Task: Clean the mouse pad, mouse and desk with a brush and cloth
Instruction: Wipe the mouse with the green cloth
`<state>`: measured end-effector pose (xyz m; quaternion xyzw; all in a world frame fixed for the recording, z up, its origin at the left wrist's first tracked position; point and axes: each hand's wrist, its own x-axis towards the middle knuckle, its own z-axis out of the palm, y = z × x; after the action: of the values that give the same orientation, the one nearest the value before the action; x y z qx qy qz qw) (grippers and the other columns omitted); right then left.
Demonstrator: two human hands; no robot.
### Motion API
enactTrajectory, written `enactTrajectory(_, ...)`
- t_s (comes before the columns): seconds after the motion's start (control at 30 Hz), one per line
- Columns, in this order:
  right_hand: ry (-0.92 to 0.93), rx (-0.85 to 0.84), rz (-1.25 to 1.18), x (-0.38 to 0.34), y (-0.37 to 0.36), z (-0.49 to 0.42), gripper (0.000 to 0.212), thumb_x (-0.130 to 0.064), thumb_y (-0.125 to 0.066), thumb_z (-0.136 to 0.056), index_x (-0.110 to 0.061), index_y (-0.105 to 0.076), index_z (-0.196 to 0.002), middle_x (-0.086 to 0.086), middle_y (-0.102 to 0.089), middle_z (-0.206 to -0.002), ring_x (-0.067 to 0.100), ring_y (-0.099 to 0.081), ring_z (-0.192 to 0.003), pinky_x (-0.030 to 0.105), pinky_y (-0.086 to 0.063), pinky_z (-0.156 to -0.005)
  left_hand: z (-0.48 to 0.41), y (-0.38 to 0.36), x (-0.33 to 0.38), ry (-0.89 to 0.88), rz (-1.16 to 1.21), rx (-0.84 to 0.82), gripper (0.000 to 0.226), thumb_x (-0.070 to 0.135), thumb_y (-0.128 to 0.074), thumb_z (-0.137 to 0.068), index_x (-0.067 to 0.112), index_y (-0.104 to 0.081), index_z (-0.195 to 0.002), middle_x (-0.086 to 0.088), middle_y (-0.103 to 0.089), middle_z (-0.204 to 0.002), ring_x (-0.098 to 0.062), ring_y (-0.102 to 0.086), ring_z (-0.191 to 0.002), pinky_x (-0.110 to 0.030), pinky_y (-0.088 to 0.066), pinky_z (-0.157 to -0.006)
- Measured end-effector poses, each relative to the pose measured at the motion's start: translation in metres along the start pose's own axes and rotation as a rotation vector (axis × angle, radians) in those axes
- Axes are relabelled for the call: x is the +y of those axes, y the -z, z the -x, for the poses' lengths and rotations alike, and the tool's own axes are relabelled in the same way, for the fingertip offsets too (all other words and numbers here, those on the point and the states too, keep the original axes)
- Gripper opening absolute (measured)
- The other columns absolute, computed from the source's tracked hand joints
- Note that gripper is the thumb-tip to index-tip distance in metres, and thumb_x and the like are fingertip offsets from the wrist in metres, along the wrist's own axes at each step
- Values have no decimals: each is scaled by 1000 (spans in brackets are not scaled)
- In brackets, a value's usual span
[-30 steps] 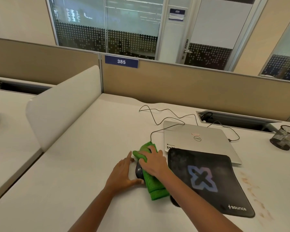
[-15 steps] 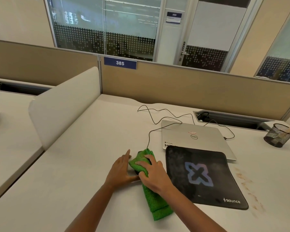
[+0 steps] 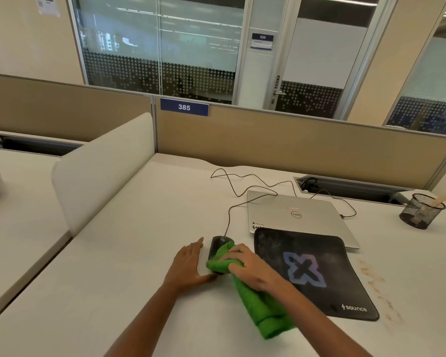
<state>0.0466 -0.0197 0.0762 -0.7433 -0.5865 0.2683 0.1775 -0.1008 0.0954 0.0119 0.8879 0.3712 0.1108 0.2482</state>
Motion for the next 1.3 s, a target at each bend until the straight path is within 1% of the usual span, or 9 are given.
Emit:
enactTrajectory(0.1,-29,-18,55,7,23,-8,36,-31,-40,-92,-27,-55,-125,1,-41,-134,18,-42,-122,33,-31,-104,0,1,-1,-6,-19,-13,125,87,-45,-56,15,-7,-150,1,-24,-154,-18,-22,-142,-32,-13,-119)
enactTrajectory(0.2,-66,8,110,11,39,-20,38,-34,-40,-92,-28,-52,-128,2,-39,-135,20,-42,-122,33,-31,-99,0,1,-2,18,-19,-36,150,104,-16,-28,17,-7,-151,1,-22,-154,-19,-21,-142,-33,-13,-119)
enactTrajectory(0.27,-89,20,121,10,46,-32,40,-34,-40,-92,-29,-50,-130,3,-37,-135,21,-41,-123,33,-31,-100,-1,0,-2,25,-7,-31,153,104,-10,-25,18,-7,-151,1,-22,-154,-20,-21,-142,-35,-14,-119)
enactTrajectory(0.53,-207,-7,323,-7,50,-81,43,-36,-37,-92,-31,-45,-134,9,-27,-143,37,-41,-126,45,-34,-107,-2,-3,-4,17,7,-5,147,104,-14,-30,19,-10,-150,3,-30,-150,-17,-27,-139,-32,-17,-117)
enactTrajectory(0.67,-263,-33,430,-12,43,-96,43,-37,-39,-90,-32,-46,-132,7,-25,-143,37,-37,-127,46,-33,-107,-2,-2,-5,17,13,0,140,100,-25,-37,20,-9,-150,4,-30,-150,-15,-27,-138,-30,-17,-116)
enactTrajectory(0.77,-278,-74,465,-10,35,-101,45,-35,-43,-89,-32,-45,-133,7,-24,-143,37,-35,-128,47,-33,-107,-1,-1,-4,21,13,-8,145,103,-13,-32,20,-9,-150,5,-28,-151,-15,-26,-139,-29,-16,-117)
enactTrajectory(0.93,-226,-71,378,-10,21,-99,43,-28,-37,-90,-32,-47,-132,7,-19,-146,40,-35,-127,48,-32,-108,-1,-1,-2,23,0,9,148,104,-4,-29,19,-10,-150,4,-28,-151,-14,-25,-140,-29,-14,-118)
enactTrajectory(1.03,-151,-1,337,-8,10,-90,40,-27,-34,-92,-35,-51,-128,6,-19,-147,39,-36,-123,46,-32,-106,0,-2,-2,15,-25,5,148,103,-2,-29,19,-10,-150,4,-23,-154,-14,-22,-142,-31,-12,-119)
enactTrajectory(1.3,-21,48,273,-7,-1,-58,42,-23,-37,-92,-33,-48,-131,-1,-18,-153,36,-33,-125,42,-31,-108,-1,-3,-4,2,-52,16,147,103,-1,-31,18,-10,-150,4,-21,-155,-14,-22,-141,-30,-13,-119)
